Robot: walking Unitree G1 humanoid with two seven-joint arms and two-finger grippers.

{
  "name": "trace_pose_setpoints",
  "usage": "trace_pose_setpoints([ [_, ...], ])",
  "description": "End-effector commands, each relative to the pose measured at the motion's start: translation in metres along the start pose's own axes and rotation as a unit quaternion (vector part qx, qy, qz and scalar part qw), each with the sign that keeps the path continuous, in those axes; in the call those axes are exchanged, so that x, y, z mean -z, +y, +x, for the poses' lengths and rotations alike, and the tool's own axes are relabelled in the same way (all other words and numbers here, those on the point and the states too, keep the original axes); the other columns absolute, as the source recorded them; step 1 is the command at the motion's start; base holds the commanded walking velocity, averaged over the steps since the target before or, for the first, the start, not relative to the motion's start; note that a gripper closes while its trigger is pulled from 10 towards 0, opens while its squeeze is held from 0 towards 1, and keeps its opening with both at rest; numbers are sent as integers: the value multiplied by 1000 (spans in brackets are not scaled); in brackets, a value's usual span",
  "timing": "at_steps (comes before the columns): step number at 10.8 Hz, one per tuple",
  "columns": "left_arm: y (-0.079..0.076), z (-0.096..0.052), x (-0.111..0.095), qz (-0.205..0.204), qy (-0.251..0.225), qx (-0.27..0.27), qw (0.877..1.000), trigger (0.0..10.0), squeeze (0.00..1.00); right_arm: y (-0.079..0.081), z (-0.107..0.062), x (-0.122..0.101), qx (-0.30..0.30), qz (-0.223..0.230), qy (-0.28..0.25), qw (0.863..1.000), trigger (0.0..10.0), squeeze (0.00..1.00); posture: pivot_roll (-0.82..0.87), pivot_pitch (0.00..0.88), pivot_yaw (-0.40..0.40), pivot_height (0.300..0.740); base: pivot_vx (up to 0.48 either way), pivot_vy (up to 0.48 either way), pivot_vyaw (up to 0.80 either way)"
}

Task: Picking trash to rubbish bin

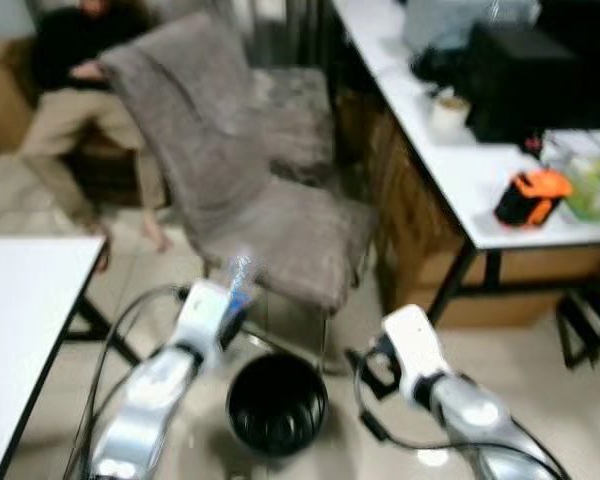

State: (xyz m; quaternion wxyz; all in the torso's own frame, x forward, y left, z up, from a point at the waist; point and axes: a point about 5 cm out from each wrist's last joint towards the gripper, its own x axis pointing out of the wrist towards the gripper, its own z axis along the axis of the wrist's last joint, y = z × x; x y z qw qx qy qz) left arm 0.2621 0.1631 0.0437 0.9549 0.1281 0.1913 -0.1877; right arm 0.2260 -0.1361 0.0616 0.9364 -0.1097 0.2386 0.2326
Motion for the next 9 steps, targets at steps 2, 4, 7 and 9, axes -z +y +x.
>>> trace_pose_setpoints([
  [2, -13, 14, 21, 26, 86, 49, 995, 10000, 0, -5, -5, 4, -4, -14, 8, 1000, 10000, 0, -117, 72, 20, 740, 0, 0, 0],
  [4, -23, 37, 31, 42, 144, 91, 984, 10000, 0, 8, -6, -6, -88, -60, -9, 994, 10000, 0, -142, 121, 31, 740, 0, 0, 0],
  [7, -22, 52, 25, -14, 155, 90, 984, 10000, 0, 17, -14, -8, -134, -56, -20, 989, 10000, 0, -135, 173, 26, 740, 0, 0, 0],
  [9, -12, 54, 24, -45, 159, 52, 985, 10000, 0, 21, -16, -11, -149, -59, -30, 987, 10000, 0, -127, 187, 20, 740, 0, 0, 0],
])
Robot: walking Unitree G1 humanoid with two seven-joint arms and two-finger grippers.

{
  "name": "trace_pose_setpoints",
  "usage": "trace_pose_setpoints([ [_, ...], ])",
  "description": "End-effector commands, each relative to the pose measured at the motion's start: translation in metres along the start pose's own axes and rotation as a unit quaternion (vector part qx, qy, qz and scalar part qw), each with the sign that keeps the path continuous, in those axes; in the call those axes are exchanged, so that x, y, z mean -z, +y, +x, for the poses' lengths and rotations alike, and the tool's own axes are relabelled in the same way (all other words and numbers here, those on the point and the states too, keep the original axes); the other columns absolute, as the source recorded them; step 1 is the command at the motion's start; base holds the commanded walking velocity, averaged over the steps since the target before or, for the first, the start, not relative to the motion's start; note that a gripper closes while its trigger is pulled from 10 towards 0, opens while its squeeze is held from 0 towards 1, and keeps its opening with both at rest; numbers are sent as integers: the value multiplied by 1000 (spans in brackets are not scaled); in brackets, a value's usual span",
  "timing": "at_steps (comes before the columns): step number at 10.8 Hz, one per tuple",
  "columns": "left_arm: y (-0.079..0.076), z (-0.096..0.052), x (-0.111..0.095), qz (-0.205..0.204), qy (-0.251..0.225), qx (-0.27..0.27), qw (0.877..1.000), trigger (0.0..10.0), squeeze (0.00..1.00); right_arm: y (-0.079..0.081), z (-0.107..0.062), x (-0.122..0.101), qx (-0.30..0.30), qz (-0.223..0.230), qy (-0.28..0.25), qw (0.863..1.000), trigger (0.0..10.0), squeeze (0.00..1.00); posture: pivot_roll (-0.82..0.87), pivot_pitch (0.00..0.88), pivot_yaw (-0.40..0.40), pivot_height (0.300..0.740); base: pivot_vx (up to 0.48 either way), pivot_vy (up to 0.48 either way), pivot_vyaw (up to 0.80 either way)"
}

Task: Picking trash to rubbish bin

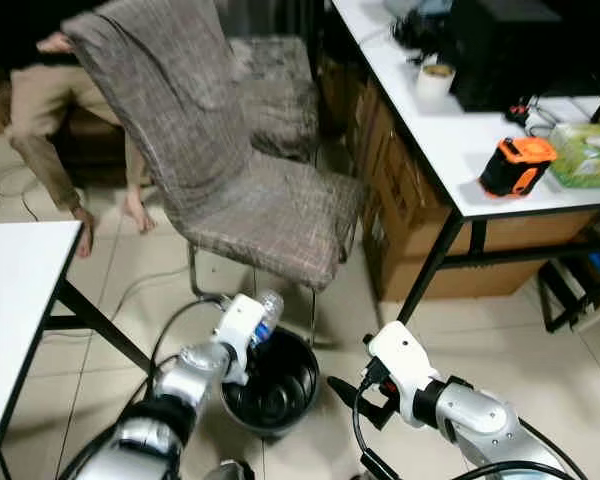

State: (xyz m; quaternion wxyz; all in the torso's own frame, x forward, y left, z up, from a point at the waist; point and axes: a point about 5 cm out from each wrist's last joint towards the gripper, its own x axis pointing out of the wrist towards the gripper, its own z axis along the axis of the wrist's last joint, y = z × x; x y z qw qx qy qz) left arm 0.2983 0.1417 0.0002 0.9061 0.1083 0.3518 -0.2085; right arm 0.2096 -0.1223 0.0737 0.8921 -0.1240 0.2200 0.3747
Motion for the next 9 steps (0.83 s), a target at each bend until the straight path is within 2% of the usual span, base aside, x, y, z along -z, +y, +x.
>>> trace_pose_setpoints([
  [1, 5, -1, 3, -13, 3, -19, 1000, 10000, 0, 3, -1, -4, -13, -6, -12, 1000, 10000, 0, -126, 189, 20, 740, 0, 0, 0],
  [3, 7, -1, 3, -12, 7, -14, 1000, 10000, 0, 4, -1, -4, -16, -2, -11, 1000, 10000, 0, -119, 193, 10, 740, 0, 0, 0],
  [4, 6, 0, 2, -25, 6, -6, 1000, 10000, 1000, 4, -1, -4, -18, -4, -10, 1000, 10000, 0, -119, 191, 11, 740, 0, 0, 0],
  [9, 6, 2, -9, -32, -12, -6, 999, 10000, 1000, 0, 0, -6, -13, -6, -12, 1000, 10000, 0, -125, 177, 8, 740, 0, 0, 0],
])
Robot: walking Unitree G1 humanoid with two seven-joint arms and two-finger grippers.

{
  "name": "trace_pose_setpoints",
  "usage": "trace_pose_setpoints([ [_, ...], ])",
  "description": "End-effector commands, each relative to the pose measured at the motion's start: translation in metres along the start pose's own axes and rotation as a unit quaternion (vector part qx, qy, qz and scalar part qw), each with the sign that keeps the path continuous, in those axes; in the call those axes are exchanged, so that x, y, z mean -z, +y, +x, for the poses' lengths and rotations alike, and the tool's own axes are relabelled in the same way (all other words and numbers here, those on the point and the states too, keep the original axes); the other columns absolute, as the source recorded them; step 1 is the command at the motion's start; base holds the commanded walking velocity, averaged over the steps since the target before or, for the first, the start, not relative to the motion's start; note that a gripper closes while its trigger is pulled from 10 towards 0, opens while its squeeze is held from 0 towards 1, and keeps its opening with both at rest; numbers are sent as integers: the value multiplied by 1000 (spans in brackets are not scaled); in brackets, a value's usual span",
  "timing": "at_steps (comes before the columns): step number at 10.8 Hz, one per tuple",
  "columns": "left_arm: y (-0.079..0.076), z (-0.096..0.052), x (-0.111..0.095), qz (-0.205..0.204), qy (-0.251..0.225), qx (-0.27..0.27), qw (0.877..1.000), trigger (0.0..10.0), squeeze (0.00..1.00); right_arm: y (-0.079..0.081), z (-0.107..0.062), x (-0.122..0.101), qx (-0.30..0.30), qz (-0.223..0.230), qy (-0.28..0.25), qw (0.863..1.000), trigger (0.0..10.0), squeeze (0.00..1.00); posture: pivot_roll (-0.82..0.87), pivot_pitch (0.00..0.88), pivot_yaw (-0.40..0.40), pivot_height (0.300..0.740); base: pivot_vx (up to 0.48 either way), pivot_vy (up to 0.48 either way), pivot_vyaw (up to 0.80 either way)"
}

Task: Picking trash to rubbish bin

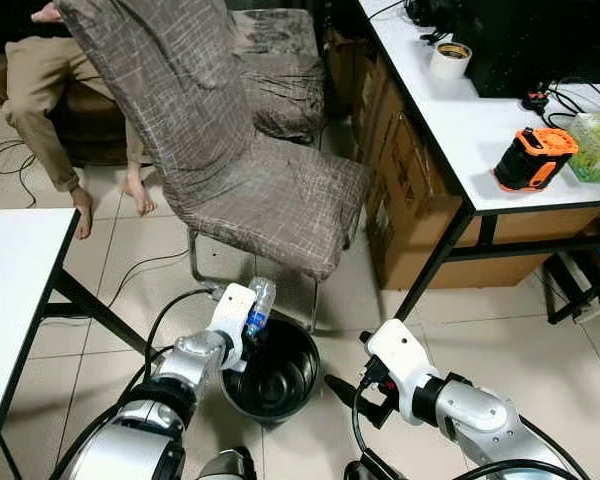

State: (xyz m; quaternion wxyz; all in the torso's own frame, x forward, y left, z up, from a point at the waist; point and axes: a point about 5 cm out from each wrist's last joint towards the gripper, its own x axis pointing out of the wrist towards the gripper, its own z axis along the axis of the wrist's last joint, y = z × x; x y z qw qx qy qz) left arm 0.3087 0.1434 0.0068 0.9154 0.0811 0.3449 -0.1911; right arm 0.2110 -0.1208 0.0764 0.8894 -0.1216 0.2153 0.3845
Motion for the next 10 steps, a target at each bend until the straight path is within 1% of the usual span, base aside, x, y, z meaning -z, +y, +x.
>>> trace_pose_setpoints([
  [1, -2, 1, 1, 1, 2, 5, 1000, 10000, 1000, 0, 0, -3, -4, -5, -7, 1000, 10000, 0, -123, 176, 10, 740, 0, 0, 0],
  [2, -3, 1, 2, -3, 3, 14, 1000, 10000, 831, -1, 1, -4, -3, -5, -8, 1000, 10000, 0, -124, 173, 12, 740, 0, 0, 0],
  [3, -5, 1, 3, -3, 4, 20, 1000, 10000, 1000, -1, 1, -4, -3, -5, -9, 1000, 10000, 0, -124, 172, 13, 740, 0, 0, 0],
  [6, -8, 2, 4, 4, 8, 31, 999, 10000, 1000, -1, 1, -5, -2, -5, -8, 1000, 10000, 0, -125, 172, 16, 740, 0, 0, 0],
  [7, -7, 2, 2, 11, 1, 26, 1000, 10000, 925, -1, 2, -5, 1, -5, -9, 1000, 10000, 0, -125, 170, 15, 740, 0, 0, 0],
  [8, -3, 0, -5, 12, -32, 20, 999, 10000, 0, -1, 2, -6, 13, -6, -14, 1000, 10000, 0, -124, 161, 22, 740, 0, 0, 0],
  [9, 5, -12, -15, -29, -104, 14, 994, 10000, 0, -7, 1, -9, 76, 34, -42, 996, 10000, 0, -110, 147, 30, 740, 0, 0, 0],
  [10, 14, -36, -18, -34, -175, -31, 984, 10000, 0, -10, 1, -8, 128, 75, -54, 988, 10000, 0, -91, 132, 22, 740, 0, 0, 0],
])
